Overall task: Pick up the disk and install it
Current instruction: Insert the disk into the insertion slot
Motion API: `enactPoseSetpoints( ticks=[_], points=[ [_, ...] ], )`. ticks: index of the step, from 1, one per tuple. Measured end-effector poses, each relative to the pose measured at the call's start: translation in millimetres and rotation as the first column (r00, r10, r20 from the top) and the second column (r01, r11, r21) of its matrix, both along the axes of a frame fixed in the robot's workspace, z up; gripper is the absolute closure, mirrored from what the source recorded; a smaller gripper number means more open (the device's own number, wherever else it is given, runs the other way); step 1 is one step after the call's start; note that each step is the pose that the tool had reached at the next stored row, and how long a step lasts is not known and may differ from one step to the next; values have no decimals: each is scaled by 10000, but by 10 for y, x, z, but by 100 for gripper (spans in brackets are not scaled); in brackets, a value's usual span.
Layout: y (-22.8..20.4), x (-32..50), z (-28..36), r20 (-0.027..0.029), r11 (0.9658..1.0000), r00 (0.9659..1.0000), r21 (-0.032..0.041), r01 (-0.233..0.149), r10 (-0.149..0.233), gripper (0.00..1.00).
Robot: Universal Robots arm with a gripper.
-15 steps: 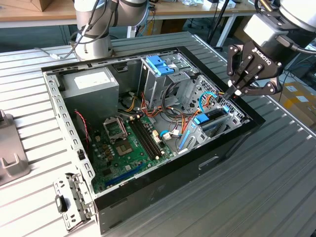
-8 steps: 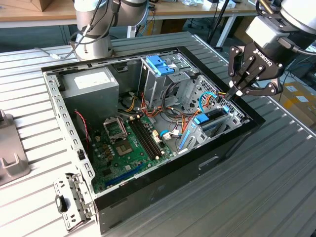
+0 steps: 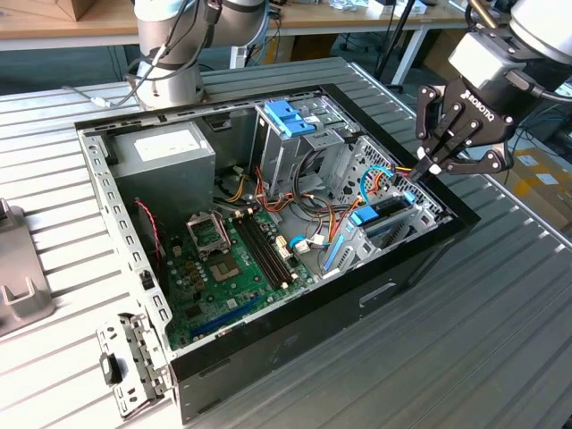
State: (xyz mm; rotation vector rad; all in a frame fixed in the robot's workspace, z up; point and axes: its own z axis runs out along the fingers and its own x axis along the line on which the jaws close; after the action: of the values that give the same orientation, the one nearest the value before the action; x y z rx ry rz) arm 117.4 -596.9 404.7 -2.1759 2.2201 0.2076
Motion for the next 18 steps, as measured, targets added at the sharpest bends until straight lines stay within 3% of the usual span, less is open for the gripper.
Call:
enactPoseSetpoints(
  ticks=[18],
  points=[
    [0, 205, -21, -56, 10000, 10000, -2, 0, 0, 89]
  ],
)
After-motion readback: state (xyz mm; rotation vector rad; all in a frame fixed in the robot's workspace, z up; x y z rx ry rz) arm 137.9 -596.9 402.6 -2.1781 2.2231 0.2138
